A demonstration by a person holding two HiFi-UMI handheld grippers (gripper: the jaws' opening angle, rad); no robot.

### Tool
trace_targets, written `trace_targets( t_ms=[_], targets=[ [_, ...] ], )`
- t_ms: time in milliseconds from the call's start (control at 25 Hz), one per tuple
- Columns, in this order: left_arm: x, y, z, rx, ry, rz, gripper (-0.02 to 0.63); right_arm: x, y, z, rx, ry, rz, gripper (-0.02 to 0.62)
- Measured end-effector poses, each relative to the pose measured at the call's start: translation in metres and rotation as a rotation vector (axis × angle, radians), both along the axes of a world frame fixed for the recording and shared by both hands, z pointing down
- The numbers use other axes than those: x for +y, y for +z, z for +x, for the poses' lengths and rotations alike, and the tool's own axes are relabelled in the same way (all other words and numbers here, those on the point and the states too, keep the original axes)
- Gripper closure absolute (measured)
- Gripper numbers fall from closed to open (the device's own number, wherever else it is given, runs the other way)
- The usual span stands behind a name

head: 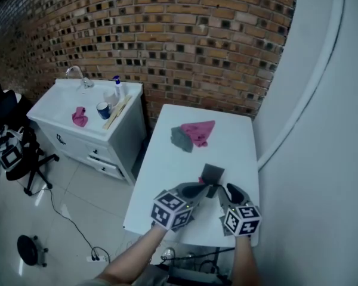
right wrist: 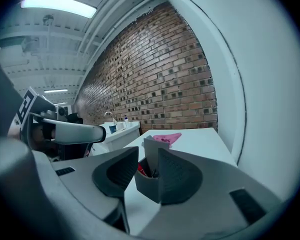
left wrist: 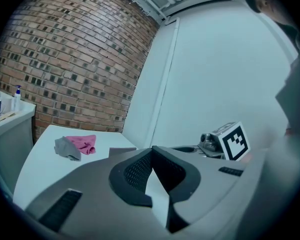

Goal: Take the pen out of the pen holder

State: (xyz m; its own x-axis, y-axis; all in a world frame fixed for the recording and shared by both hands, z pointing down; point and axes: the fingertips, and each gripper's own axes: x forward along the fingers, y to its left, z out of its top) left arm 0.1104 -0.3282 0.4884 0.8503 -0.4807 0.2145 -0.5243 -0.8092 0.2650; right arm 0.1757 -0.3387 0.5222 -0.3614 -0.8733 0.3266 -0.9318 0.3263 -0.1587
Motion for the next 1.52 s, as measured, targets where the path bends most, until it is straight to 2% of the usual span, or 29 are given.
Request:
trace_targets(
  t_ms=[240,720,800,1000,1520],
  targets=[
    [-0.004,0.011,-0.002,-0.025,-0.012,-0.015,0.598,-0.019,0.029,0.005,0.032,0.004,-0.048,0.454],
    [-0.013,0.018,-0.011,-0.037,-0.043,-0.025,0.598,-0.031,0.069,-0.002,0.026,-0.028,-0.120,0.453],
    [-0.014,0.021,-0.012,-0.038,-0.049,-0.029,0.598,-0.031,0.070,-0.003,0.033,-0.029,-0.121,0.453],
    [-0.012,0.019,-0.010,-0.033,-0.046,-0.034,0.598,-0.033,0.071,-0.002,0.048,-0.025,-0.116,0.520],
    [-0.013,0.007,-0.018,-0.017,-0.057,-0.010,0.598,-0.025,0.022,0.002,0.052,-0.032,-0.018,0.526]
  ],
)
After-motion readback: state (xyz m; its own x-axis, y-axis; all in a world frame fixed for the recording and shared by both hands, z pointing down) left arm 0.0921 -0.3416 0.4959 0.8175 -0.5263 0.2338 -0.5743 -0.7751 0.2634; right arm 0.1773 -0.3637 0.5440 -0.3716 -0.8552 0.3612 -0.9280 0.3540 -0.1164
